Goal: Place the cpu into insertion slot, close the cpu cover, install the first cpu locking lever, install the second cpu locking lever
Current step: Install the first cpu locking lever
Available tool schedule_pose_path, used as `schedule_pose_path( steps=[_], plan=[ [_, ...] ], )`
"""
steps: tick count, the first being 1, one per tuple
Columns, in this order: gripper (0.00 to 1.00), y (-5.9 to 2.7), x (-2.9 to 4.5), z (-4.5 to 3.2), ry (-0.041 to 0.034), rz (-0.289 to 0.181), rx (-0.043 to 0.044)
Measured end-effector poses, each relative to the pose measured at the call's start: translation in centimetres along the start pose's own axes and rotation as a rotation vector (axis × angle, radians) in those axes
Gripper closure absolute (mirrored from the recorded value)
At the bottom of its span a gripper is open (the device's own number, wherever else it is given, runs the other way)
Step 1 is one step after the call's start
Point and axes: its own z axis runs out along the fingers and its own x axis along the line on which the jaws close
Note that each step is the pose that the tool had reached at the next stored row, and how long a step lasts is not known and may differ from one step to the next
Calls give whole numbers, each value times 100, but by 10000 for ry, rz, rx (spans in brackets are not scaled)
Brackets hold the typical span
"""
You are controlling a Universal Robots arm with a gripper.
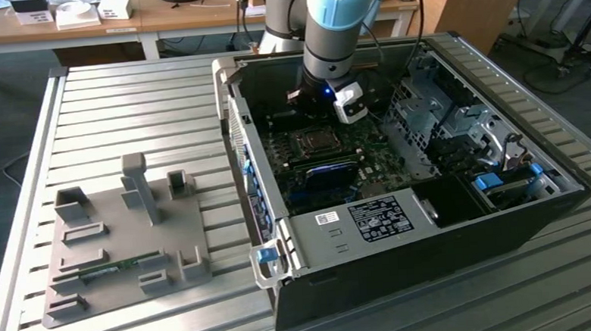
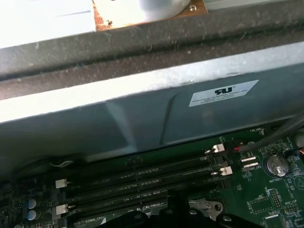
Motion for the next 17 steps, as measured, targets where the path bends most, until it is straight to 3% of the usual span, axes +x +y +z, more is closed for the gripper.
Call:
schedule_pose_path(
  steps=[17],
  plan=[
    [89,21,0,-33,-1,1,2]
  ],
)
